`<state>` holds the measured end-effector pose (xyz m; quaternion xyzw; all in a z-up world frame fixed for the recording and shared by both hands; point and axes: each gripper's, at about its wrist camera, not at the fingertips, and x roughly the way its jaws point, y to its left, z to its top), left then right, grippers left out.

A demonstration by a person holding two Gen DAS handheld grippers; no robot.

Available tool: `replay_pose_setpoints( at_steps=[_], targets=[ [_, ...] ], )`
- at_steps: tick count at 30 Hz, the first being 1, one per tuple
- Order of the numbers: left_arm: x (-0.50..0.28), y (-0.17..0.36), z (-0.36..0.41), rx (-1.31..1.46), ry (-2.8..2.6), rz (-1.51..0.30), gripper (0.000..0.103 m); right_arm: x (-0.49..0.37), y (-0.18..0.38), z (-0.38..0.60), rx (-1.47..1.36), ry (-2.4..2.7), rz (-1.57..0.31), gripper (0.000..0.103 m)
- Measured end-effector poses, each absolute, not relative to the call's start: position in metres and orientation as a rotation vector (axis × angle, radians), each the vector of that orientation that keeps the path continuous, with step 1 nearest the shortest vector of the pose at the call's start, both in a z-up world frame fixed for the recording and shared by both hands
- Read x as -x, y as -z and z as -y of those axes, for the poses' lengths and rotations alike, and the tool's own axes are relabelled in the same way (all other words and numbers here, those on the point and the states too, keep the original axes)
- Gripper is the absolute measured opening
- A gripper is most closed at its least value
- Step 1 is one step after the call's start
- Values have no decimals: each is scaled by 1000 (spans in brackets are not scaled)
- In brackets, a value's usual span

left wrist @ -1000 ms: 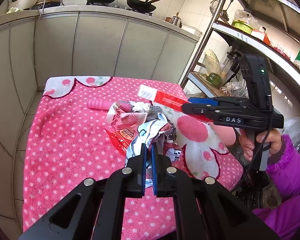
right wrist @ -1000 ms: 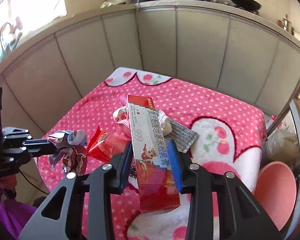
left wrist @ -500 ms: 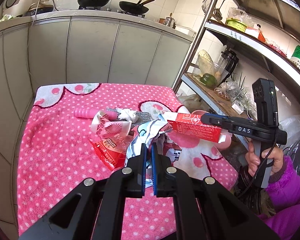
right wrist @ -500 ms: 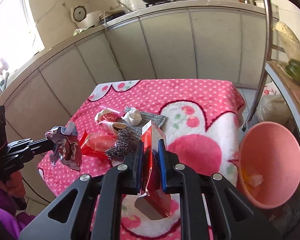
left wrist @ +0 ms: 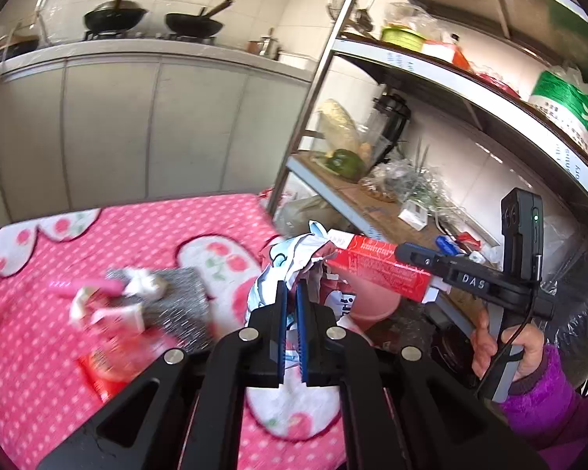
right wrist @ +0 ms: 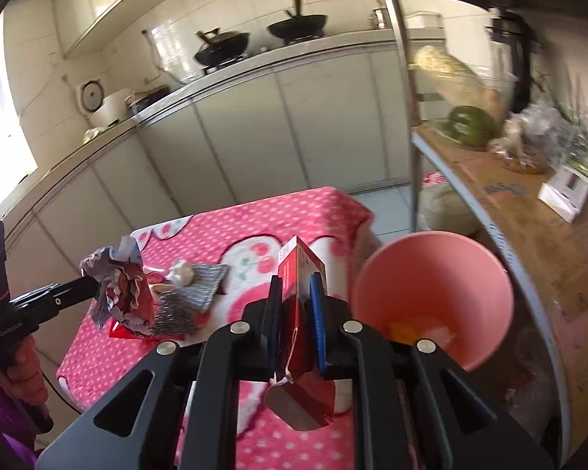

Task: Collect trash
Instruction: 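Carry both items over the pink bucket and open both tools to drop them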

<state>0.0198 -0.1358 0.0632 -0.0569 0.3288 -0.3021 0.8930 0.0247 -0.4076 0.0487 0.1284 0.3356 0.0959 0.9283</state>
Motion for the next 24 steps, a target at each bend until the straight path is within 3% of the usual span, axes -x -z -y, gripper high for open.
replay_pose_setpoints(
  at_steps=[10,24],
  targets=[
    [-61,-52,237,90,741,-716,4,-14,-29,470,-344,-26,-691,15],
    [-115,5,311,36,703,-822,4,-44,5,496,-417,78,-742,15]
  ],
)
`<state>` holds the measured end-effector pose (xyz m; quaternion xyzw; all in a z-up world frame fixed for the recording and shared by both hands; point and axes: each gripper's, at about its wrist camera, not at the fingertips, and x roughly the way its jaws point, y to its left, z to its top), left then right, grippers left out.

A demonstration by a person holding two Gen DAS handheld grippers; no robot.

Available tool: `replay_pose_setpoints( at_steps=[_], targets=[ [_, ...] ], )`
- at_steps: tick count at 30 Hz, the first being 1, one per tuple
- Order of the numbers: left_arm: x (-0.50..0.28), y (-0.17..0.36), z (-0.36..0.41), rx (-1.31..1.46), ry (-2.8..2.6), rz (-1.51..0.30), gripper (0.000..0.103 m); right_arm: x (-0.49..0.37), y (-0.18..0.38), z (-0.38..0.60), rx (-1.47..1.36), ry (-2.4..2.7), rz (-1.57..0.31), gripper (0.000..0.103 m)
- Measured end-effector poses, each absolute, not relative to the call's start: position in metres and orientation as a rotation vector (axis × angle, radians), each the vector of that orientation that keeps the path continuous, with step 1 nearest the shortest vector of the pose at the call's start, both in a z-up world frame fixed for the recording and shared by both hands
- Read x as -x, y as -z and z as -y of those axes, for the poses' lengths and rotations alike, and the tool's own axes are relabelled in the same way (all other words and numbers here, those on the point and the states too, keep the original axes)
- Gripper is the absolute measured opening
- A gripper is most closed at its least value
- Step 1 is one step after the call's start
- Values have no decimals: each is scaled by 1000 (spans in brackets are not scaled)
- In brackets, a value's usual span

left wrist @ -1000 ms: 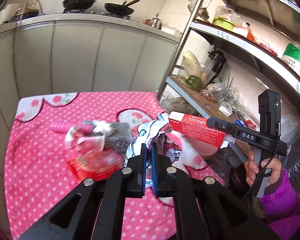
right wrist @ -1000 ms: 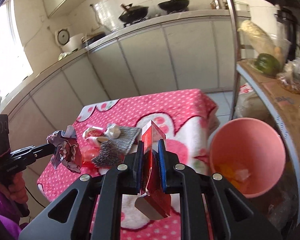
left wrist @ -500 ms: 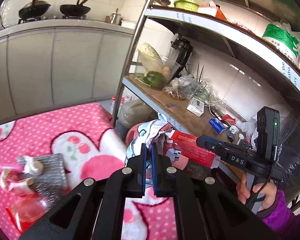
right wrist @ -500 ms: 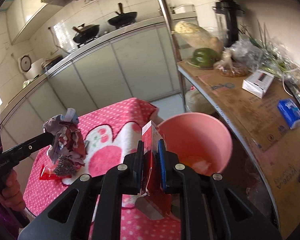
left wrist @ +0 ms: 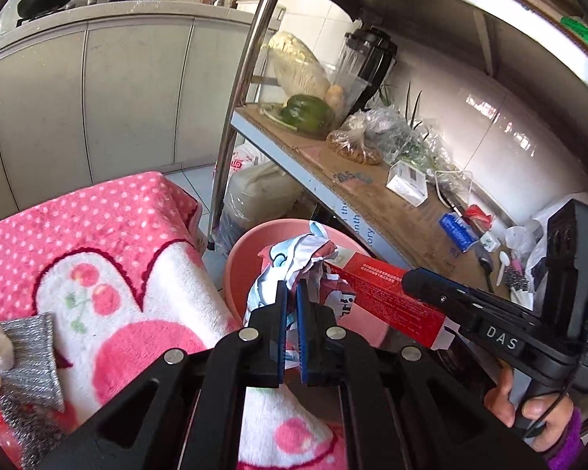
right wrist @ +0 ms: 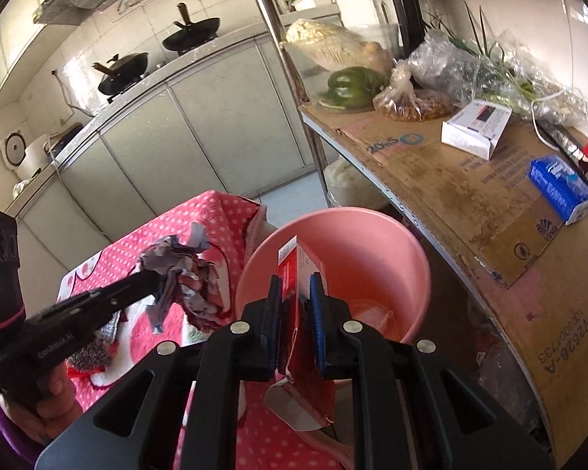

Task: Collect trash
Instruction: 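Carry both items over the pink bucket and open both tools to drop them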

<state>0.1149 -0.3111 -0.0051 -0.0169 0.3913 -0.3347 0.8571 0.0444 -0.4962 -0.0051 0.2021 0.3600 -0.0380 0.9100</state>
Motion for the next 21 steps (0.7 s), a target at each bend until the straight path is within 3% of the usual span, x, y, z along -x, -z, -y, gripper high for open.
replay_pose_setpoints(
  at_steps=[13,21],
  targets=[
    [-140,70,344,10,645,-941,4,-73,48,505,-513,188,-825,15],
    [-142,73,344,10,639,-949,6,-78,61,507,-525,203,-846,16]
  ],
)
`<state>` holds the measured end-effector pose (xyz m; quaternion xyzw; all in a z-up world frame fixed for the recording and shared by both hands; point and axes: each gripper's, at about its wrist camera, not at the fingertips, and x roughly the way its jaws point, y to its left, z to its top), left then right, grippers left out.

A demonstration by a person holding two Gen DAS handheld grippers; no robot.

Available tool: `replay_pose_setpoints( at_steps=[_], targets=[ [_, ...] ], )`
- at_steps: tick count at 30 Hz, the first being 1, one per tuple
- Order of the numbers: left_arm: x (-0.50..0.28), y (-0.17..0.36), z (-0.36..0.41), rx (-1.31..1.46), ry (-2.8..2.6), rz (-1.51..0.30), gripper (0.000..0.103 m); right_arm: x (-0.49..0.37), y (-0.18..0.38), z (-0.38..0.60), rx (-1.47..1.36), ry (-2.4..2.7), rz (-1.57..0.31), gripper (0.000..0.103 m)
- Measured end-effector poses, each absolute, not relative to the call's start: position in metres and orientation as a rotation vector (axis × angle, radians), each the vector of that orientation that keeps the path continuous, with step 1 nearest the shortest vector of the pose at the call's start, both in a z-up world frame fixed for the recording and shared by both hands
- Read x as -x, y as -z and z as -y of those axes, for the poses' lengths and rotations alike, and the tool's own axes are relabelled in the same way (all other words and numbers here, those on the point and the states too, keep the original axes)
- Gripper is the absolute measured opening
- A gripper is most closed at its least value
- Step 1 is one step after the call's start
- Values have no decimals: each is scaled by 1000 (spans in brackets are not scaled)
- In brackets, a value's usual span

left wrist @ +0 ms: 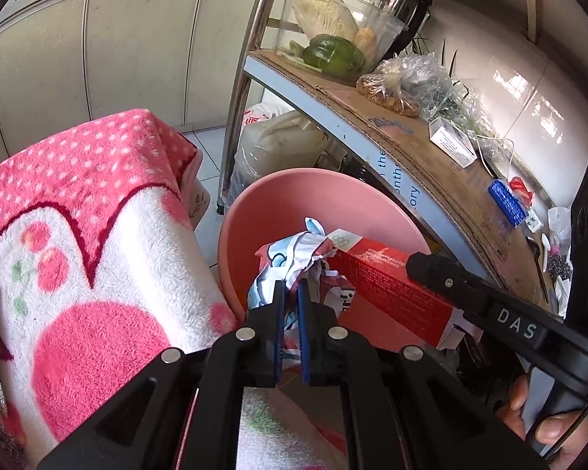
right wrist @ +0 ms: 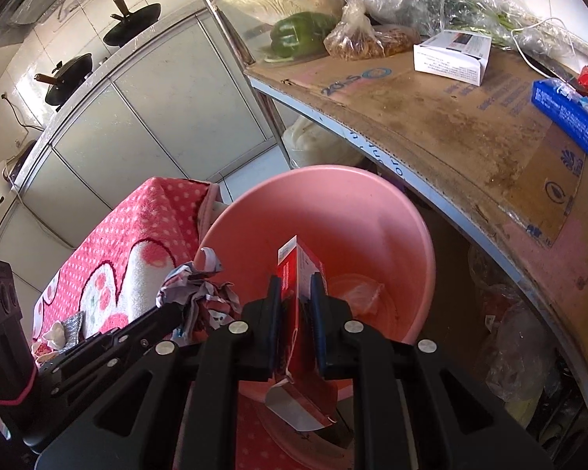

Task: Collect trash
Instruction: 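Carry both items over the pink bucket and open both tools to drop them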

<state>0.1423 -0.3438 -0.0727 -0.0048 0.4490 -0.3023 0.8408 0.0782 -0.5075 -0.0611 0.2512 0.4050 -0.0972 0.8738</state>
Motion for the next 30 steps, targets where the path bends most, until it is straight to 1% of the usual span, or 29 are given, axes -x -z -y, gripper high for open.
replay_pose_setpoints(
  at_steps=[6,8,11,18,30],
  targets=[
    [-144,74,340,44,641,-985,11,-77,65,509,-525,221,-866,18],
    [-144,74,340,51,641,-994,12,-76,66,510,-532,218,-868,24],
    [-143,72,340,61,638,-1007,14,-75,66,509,-530,214,-867,28],
    [-135,61,338,74,653,-993,15,-65,59,505,-508,210,-855,30],
    [-104,16,311,73,688,-908,15,-37,30,478,-432,156,-814,30]
  ],
)
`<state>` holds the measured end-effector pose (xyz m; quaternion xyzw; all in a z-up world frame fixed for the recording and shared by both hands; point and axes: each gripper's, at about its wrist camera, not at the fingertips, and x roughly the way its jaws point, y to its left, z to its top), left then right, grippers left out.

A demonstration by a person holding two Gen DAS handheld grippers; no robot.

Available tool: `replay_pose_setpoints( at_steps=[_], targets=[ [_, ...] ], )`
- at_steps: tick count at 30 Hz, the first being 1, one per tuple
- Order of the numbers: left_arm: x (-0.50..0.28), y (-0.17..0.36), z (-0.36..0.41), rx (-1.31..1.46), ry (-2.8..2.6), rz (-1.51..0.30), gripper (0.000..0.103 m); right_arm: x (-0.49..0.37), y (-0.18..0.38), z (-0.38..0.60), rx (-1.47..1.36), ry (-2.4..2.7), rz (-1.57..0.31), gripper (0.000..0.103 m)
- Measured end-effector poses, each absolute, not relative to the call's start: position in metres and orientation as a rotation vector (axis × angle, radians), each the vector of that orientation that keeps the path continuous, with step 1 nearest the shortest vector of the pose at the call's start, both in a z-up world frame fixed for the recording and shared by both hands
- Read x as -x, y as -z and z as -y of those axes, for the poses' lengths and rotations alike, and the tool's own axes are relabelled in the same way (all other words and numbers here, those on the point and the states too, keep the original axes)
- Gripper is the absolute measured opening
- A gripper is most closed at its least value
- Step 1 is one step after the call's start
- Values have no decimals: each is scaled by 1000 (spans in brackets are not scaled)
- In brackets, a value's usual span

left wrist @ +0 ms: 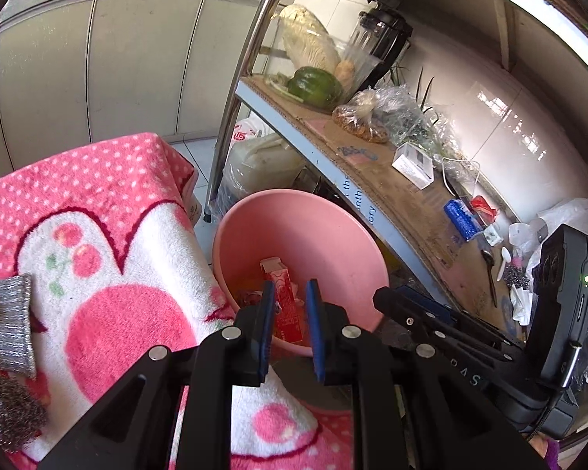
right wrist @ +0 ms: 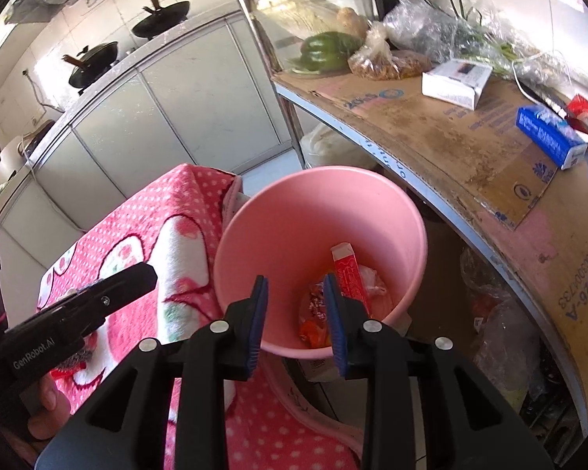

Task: Collect trash
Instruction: 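Carry both items over the pink bucket and open both tools to drop them, then move both open tools back over the table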

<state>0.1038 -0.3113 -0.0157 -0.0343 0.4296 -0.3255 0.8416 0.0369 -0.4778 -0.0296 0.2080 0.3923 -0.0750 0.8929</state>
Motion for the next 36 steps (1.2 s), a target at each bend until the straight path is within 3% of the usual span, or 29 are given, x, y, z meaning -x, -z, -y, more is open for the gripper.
replay_pose_setpoints(
  at_steps=[10,36],
  targets=[
    [-72,-17,273,42,673,-840,15,-20,-3,433,-366,37,-767,38],
    [-9,-17,46,64,279,-770,15,-35,2,292,-224,-281,-867,38]
  ],
)
